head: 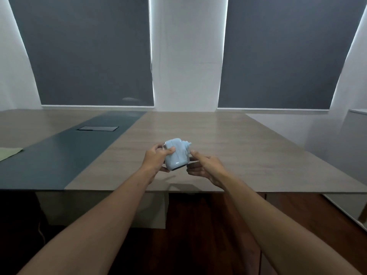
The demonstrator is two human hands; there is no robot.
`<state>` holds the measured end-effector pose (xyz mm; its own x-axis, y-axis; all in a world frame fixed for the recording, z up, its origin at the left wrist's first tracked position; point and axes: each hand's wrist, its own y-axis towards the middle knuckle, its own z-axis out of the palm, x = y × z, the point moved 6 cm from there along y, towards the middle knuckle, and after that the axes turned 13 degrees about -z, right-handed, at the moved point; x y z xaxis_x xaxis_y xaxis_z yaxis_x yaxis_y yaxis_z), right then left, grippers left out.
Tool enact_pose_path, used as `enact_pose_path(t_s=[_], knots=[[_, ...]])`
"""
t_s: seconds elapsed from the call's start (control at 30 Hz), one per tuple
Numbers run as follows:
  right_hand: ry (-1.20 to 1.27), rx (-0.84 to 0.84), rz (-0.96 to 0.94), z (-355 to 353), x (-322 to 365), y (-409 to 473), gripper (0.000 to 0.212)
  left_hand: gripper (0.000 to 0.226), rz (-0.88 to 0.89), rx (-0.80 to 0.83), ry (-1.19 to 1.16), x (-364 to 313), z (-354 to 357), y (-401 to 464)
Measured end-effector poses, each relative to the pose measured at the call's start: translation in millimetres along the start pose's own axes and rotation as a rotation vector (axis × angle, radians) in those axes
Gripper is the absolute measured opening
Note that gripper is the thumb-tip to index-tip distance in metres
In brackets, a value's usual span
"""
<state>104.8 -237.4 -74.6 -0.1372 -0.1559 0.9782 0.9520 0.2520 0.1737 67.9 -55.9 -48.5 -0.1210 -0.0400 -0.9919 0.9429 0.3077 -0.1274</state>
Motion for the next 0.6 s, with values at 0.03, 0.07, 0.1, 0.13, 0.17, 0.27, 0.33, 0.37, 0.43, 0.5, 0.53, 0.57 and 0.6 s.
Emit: enact_pose_path(t_s=[0.03, 0.07, 0.1, 0.13, 0.17, 0.27, 0.33, 0.37, 0.43, 0.5, 0.53, 0.57, 0.6], knots=[[0.005, -0.011, 0.001, 3.5, -1.9, 0.9, 0.04, 0.042, 0.008, -0.035, 0.005, 0.1, -7.4, 0.9], [0.011, -0.02, 0.002, 7.6, -4.4, 2.1, 0.039, 0.042, 0.017, -0.074, 0.013, 0.4, -16.3, 2.0], [0.019, -0.027, 0.003, 11.2, -6.7, 3.5, 0.039, 0.042, 0.025, -0.113, 0.021, 0.8, -24.8, 2.4], [0.028, -0.032, 0.004, 14.9, -8.8, 5.0, 0.038, 0.041, 0.032, -0.158, 0.035, 1.4, -33.8, 2.9], [0.036, -0.034, 0.008, 19.6, -11.8, 7.1, 0.039, 0.042, 0.039, -0.211, 0.056, 2.2, -44.2, 3.3], [0.052, -0.03, 0.03, 37.9, -20.2, 11.8, 0.041, 0.05, 0.066, -0.41, 0.192, 4.6, -76.8, -0.1], [0.059, -0.025, 0.04, 51.7, -25.4, 13.9, 0.041, 0.058, 0.09, -0.529, 0.294, 6.9, -95.7, -3.7], [0.058, -0.021, 0.044, 57.9, -28.2, 15.4, 0.039, 0.06, 0.104, -0.573, 0.325, 8.2, -104.0, -5.5], [0.047, -0.004, 0.051, 68.8, -32.3, 17.5, 0.035, 0.061, 0.118, -0.633, 0.344, 11.2, -119.3, -7.7], [0.038, 0.011, 0.052, 77.0, -35.4, 19.1, 0.033, 0.061, 0.113, -0.677, 0.357, 14.0, -132.4, -8.1], [0.034, 0.015, 0.052, 80.1, -37.0, 19.7, 0.033, 0.061, 0.105, -0.698, 0.37, 15.6, -138.4, -7.9], [0.032, 0.018, 0.054, 83.2, -38.4, 20.3, 0.033, 0.062, 0.101, -0.716, 0.388, 16.2, -142.9, -8.7], [0.033, 0.019, 0.055, 85.2, -40.3, 20.7, 0.034, 0.062, 0.101, -0.73, 0.401, 17.2, -147.3, -8.6]])
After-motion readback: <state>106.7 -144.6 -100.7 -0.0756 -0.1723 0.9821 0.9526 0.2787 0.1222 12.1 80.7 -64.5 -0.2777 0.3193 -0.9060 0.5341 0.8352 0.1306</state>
